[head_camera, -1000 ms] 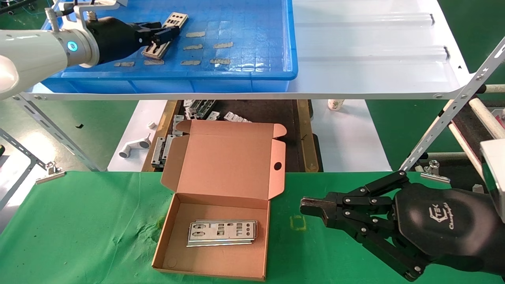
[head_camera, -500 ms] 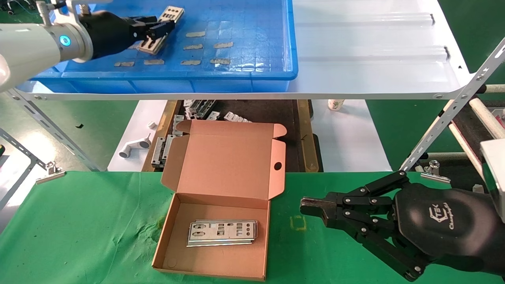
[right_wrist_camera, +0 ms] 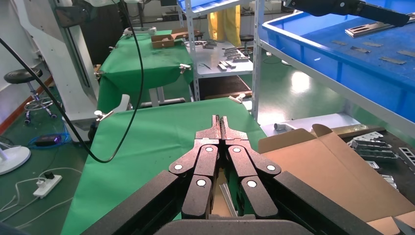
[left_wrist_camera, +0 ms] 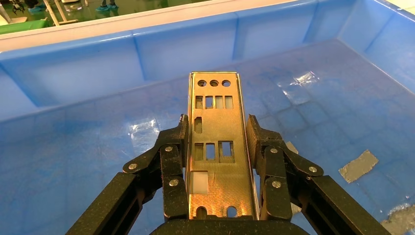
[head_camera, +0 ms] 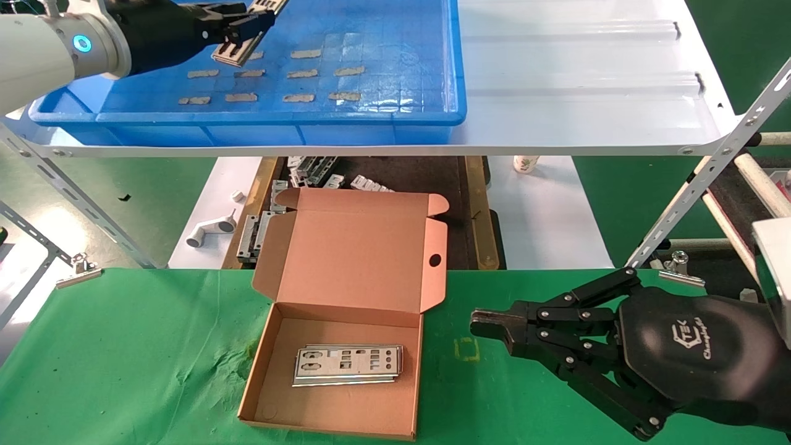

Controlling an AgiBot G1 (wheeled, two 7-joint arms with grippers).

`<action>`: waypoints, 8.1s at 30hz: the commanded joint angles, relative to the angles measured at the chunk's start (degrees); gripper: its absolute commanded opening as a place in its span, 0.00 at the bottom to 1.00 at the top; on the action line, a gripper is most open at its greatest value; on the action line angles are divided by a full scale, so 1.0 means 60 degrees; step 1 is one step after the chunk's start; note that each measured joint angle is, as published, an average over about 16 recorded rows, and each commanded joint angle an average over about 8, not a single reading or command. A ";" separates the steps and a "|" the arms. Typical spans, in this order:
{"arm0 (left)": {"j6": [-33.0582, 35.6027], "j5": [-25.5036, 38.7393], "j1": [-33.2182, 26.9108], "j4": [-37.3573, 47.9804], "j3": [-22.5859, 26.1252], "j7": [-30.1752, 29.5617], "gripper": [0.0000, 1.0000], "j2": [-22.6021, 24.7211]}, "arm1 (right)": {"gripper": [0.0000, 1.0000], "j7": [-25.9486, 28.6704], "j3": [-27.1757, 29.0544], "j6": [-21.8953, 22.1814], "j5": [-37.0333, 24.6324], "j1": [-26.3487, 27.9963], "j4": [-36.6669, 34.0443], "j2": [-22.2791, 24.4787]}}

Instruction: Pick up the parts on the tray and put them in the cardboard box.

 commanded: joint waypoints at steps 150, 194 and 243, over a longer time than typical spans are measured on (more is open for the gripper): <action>0.5236 -0.1485 0.4369 -0.5908 0.5046 0.5728 0.91 -0.1887 | 0.00 -0.0002 -0.0004 0.0001 0.0003 0.0001 0.0000 0.0001; 0.6195 -0.3447 0.5921 -0.7706 0.1950 0.3243 1.00 -0.3251 | 1.00 -0.0003 -0.0005 0.0002 0.0003 0.0002 0.0000 0.0002; 0.7386 -0.5730 0.8734 -1.2243 -0.2356 -0.0843 1.00 -0.5765 | 1.00 -0.0003 -0.0006 0.0005 0.0005 -0.0001 -0.0002 0.0003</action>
